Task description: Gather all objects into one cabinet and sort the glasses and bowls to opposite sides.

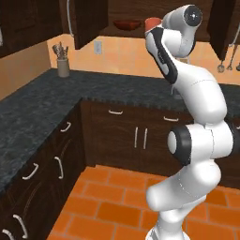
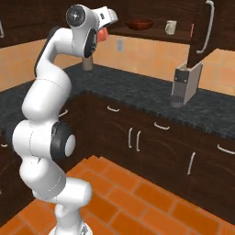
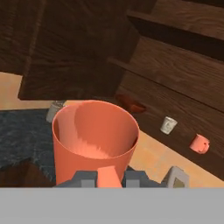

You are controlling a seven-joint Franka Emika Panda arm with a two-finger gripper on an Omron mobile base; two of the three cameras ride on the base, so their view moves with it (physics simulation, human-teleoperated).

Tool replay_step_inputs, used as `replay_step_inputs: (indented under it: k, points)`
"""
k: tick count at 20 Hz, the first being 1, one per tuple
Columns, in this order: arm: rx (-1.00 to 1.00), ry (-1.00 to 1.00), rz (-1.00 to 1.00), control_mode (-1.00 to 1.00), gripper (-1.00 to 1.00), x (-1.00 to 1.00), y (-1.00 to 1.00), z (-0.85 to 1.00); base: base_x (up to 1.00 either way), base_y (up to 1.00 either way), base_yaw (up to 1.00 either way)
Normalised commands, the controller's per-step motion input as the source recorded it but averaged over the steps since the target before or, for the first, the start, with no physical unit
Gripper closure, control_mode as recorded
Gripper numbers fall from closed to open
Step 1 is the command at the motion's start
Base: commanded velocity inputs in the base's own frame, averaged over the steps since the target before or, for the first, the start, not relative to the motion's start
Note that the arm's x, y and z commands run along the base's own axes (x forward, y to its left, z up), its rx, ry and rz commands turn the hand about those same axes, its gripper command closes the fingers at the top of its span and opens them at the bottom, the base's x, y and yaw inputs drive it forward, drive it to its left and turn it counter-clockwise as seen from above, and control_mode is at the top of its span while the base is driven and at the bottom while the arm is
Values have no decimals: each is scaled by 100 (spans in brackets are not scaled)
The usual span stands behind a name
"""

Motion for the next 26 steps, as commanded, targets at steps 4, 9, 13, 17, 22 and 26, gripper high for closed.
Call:
replay_step_inputs:
  k: [4, 9, 13, 17, 22, 26]
  points:
    - [0, 0, 0, 100, 100, 0, 0, 0, 33, -12, -35]
    - [0, 0, 0, 100, 100, 0, 0, 0, 74, 0, -24]
    - [0, 0, 0, 100, 100, 0, 0, 0, 65, 0, -18]
    - [0, 0, 0, 100, 100, 0, 0, 0, 58, 5, -15]
    - [0, 0, 0, 100, 100, 0, 0, 0, 60, 26, -17]
    - [0, 0, 0, 100, 100, 0, 0, 0, 74, 61, -23]
